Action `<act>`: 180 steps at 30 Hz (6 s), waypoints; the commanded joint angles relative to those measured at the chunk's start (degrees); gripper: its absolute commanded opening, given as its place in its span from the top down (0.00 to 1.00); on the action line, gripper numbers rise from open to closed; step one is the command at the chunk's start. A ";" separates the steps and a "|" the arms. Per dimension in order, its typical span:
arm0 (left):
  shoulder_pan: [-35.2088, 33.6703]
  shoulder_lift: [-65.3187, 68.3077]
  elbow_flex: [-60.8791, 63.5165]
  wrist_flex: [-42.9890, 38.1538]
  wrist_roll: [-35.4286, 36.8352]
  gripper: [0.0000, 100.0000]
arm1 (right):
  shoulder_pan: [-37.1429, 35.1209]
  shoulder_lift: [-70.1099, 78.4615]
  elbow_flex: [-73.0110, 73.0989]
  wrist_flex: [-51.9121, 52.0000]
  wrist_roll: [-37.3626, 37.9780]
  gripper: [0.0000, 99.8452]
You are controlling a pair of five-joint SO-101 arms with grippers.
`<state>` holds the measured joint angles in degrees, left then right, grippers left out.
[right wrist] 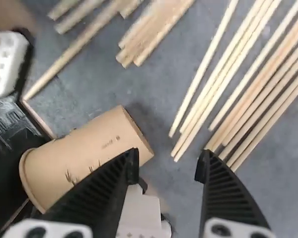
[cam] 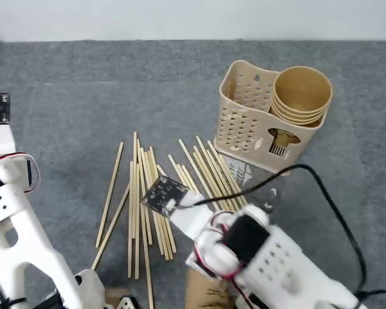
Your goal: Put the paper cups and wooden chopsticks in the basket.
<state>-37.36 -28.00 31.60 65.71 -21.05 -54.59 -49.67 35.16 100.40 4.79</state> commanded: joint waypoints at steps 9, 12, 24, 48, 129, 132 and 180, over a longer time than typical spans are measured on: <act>0.88 -1.85 -0.48 0.26 -0.35 0.98 | 1.98 -4.53 -0.18 1.98 0.35 0.79; 2.64 -2.11 -0.48 2.64 -1.49 0.98 | 1.89 -4.44 -0.09 1.80 -1.58 0.79; 6.07 -1.85 -0.84 5.36 -2.99 0.98 | 0.66 -4.35 11.96 -8.75 -5.36 0.79; 5.80 -1.76 -0.92 5.27 -3.16 0.98 | -8.22 20.00 4.22 -2.68 -1.85 0.79; 58.37 -33.14 20.53 33.76 -31.30 0.94 | 51.38 35.65 -42.55 2.07 8.62 0.78; 64.18 -32.62 17.80 34.90 -29.45 0.94 | 51.82 35.65 -42.55 2.07 8.62 0.78; 99.08 -32.09 30.90 20.84 -20.13 0.96 | 55.43 35.65 -42.55 0.31 8.26 0.78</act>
<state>62.07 -60.62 62.64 87.60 -41.36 1.85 -10.99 -4.57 100.31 13.23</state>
